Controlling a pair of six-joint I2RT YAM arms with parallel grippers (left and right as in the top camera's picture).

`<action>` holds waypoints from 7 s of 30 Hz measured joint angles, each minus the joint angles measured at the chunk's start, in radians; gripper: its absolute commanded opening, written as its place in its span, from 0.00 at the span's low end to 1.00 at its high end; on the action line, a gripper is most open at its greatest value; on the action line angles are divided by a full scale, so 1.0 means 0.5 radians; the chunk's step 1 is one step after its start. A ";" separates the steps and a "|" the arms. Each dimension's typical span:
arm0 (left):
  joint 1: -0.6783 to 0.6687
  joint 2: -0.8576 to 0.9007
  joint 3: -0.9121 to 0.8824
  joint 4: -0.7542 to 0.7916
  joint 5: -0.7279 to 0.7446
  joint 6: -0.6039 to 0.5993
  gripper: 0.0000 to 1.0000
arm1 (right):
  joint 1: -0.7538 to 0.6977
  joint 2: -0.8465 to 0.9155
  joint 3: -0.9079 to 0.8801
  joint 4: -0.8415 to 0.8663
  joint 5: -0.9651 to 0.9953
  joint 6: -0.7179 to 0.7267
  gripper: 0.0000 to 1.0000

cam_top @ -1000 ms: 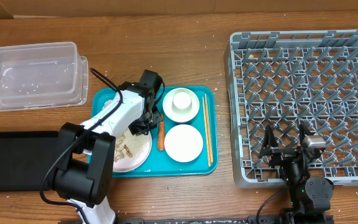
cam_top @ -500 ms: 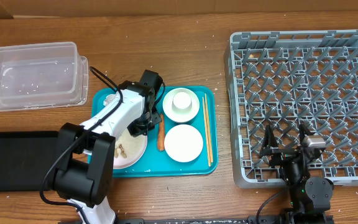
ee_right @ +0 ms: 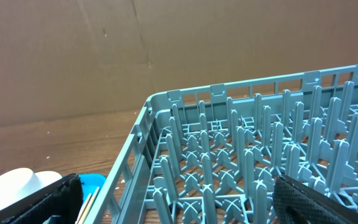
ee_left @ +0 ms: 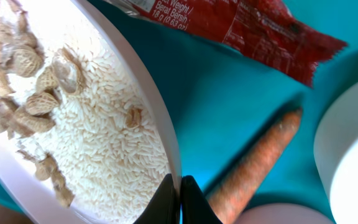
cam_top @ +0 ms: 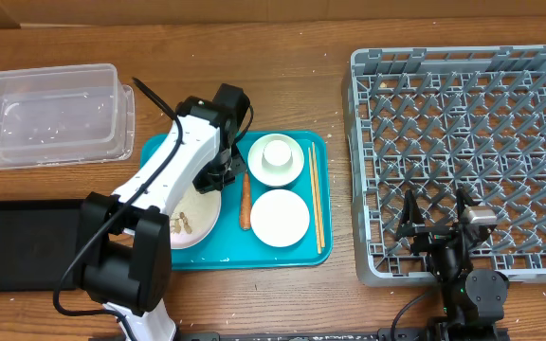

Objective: Sort waste into correct bins and load items into the dishwasher
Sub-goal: 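Grasp the rim of the white plate with the left gripper, then lift the plate with the left gripper and carry it left, then tilt the plate over the black tray to dump rice and shells, then return the emptied plate to the teal tray with the left gripper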

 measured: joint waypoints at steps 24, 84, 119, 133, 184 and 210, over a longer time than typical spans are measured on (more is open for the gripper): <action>0.004 0.005 0.172 -0.336 -0.091 0.106 0.04 | 0.000 0.000 0.000 0.001 0.000 0.000 1.00; 1.920 0.011 0.525 -0.093 0.366 0.600 0.04 | 0.000 0.000 0.000 0.002 -0.001 -0.001 1.00; 2.574 0.011 0.525 -0.140 1.576 1.017 0.04 | 0.000 0.000 0.000 0.000 -0.001 0.000 1.00; 2.810 0.011 0.526 -0.214 1.862 1.199 0.04 | 0.000 0.000 0.000 0.001 0.000 0.000 1.00; 2.625 -0.416 0.628 -0.583 1.748 1.334 0.04 | 0.000 0.000 0.000 0.001 -0.001 -0.001 1.00; 0.150 -0.391 0.138 -0.301 0.404 0.529 0.04 | 0.000 0.000 0.000 0.000 0.000 0.000 1.00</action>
